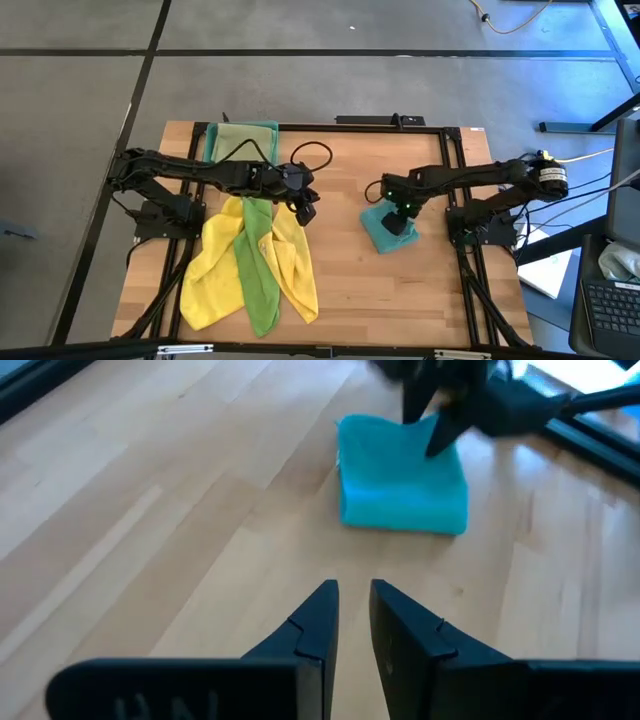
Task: Fold microfiber towels
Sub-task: Fold the blue microfiber cloth, then stack the folded blue microfiber cloth on top of the light green microfiber cloth in the blue bin
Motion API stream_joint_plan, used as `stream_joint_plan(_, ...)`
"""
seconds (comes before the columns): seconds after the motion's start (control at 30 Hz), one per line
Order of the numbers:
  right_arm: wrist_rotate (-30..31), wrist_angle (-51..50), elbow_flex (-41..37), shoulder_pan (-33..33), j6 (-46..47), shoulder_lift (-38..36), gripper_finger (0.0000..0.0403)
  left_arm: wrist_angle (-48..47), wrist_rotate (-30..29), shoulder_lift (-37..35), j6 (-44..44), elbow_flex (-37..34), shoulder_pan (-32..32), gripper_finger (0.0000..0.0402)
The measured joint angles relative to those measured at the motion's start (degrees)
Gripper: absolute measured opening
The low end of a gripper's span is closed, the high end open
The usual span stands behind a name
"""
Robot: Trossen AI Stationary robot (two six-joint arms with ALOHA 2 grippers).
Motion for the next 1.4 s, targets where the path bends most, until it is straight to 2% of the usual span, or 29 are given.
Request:
stream_joint_plan(0.33, 2.2, -9.6, 0.0, 0.0, 13.2, -8.9, 0.0251, -3.0, 0.0, 0.0, 0.5, 0.0, 1.9, 0.0053)
stream_joint_plan(0.47, -0.9, -10.0, -2.6, 1.0, 22.4, -11.4, 0.0264, -3.0, 0.4, 0.0, 3.6, 0.0, 2.6, 0.0053)
stream_joint_plan(0.53, -2.8, -9.3, -4.3, 2.8, 29.3, -12.4, 0.0269, -3.0, 0.5, 0.0, 4.6, 0.0, 2.8, 0.0053)
stream_joint_plan(0.67, -2.7, -5.4, -7.4, 8.4, 45.6, -14.5, 0.0277, -3.0, 1.2, 0.0, 5.1, 0.0, 3.0, 0.0053)
stream_joint_plan(0.87, 7.5, -2.7, -8.4, 18.6, 72.9, -17.3, 0.0288, -3.0, 4.5, 0.0, 5.2, 0.0, 2.9, 0.0053)
stream_joint_plan(1.0, 11.2, -2.0, -8.4, 24.6, 88.6, -16.7, 0.0292, -3.0, 6.6, 0.0, 8.4, 0.0, 3.0, 0.0053)
stream_joint_plan(1.23, 12.7, 5.6, -8.4, 24.1, 91.7, -9.3, 0.0292, -3.5, 9.7, 0.0, 12.9, 0.0, 3.1, 0.0053)
stream_joint_plan(1.4, 10.2, 13.2, -8.4, 24.4, 92.7, -0.7, 0.0285, -7.4, 11.1, -0.1, 14.6, 0.0, 3.8, 0.0053)
